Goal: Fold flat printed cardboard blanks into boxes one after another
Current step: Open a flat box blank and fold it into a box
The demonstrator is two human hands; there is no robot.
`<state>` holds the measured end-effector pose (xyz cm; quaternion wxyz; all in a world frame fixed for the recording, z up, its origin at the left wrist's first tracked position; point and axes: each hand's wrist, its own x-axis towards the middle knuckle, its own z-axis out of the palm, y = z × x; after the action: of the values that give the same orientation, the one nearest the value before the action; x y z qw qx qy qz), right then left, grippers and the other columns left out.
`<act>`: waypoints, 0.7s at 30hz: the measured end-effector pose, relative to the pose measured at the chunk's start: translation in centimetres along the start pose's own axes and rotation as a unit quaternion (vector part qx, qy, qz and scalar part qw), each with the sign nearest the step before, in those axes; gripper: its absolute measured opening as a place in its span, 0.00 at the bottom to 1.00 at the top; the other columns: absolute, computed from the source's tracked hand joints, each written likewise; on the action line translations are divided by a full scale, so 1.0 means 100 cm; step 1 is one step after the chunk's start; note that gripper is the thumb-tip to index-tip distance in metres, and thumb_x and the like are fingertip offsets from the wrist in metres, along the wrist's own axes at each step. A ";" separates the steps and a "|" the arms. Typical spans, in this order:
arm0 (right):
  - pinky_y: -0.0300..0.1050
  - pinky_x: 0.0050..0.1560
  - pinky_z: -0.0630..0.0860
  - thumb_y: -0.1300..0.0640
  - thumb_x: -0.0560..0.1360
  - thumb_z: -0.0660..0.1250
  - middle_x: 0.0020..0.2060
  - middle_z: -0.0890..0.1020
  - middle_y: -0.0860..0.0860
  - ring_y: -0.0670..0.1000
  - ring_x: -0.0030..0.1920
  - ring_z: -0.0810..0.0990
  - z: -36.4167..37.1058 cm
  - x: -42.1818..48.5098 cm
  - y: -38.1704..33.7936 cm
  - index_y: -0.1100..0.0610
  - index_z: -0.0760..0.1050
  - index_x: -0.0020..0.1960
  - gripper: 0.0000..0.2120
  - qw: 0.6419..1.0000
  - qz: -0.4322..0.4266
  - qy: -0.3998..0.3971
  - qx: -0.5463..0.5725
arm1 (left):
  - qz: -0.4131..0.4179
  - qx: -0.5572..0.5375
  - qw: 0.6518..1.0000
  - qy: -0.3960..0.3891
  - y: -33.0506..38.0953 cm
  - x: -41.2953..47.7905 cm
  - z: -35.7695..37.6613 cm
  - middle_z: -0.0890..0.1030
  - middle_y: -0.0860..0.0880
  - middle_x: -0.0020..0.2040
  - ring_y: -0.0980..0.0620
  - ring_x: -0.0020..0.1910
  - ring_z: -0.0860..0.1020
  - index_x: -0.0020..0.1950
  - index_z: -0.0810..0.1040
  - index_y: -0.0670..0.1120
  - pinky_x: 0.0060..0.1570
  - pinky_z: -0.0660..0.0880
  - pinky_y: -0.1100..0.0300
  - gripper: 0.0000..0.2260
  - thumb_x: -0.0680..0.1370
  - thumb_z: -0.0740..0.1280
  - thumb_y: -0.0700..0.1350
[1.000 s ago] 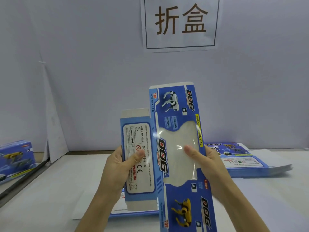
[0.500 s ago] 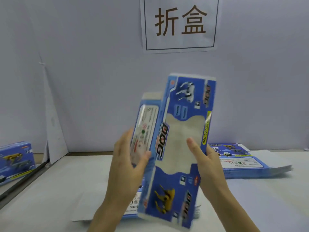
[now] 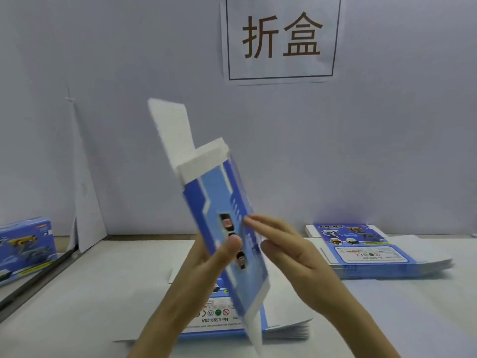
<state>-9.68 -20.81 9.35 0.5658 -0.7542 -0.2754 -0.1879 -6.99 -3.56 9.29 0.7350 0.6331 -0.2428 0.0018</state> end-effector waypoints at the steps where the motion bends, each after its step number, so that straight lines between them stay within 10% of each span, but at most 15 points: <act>1: 0.30 0.55 0.73 0.52 0.78 0.59 0.65 0.73 0.37 0.39 0.69 0.67 -0.003 -0.001 0.001 0.37 0.72 0.65 0.18 0.999 0.001 -0.014 -0.028 | -0.006 -0.008 0.999 0.030 -0.002 0.003 0.001 0.84 0.58 0.46 0.56 0.47 0.83 0.52 0.76 0.63 0.35 0.79 0.64 0.28 0.57 0.71 0.73; 8: 0.33 0.44 0.79 0.49 0.70 0.69 0.54 0.82 0.40 0.40 0.53 0.82 -0.013 0.006 0.005 0.42 0.68 0.66 0.26 0.977 0.032 0.205 0.040 | -0.033 -0.055 0.994 0.088 -0.010 0.008 -0.014 0.86 0.49 0.43 0.45 0.42 0.85 0.53 0.75 0.53 0.34 0.82 0.52 0.16 0.66 0.67 0.53; 13: 0.48 0.26 0.79 0.44 0.63 0.73 0.34 0.84 0.55 0.57 0.30 0.83 -0.030 0.001 -0.001 0.49 0.78 0.42 0.13 0.972 0.109 0.200 0.063 | -0.035 -0.020 0.997 0.063 -0.007 0.009 -0.023 0.85 0.47 0.43 0.45 0.41 0.85 0.55 0.75 0.50 0.34 0.81 0.54 0.19 0.66 0.67 0.53; 21: 0.44 0.19 0.75 0.53 0.66 0.72 0.29 0.82 0.56 0.56 0.25 0.81 -0.008 0.003 0.008 0.55 0.79 0.40 0.07 0.957 0.051 0.269 0.091 | 0.080 0.036 0.991 0.096 -0.001 0.009 -0.006 0.82 0.60 0.50 0.59 0.48 0.82 0.61 0.67 0.56 0.34 0.78 0.67 0.28 0.63 0.73 0.53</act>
<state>-8.98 -21.68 9.18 0.6941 -0.6340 -0.0897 -0.3290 -6.00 -3.31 9.47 0.7289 0.6349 -0.2205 0.1304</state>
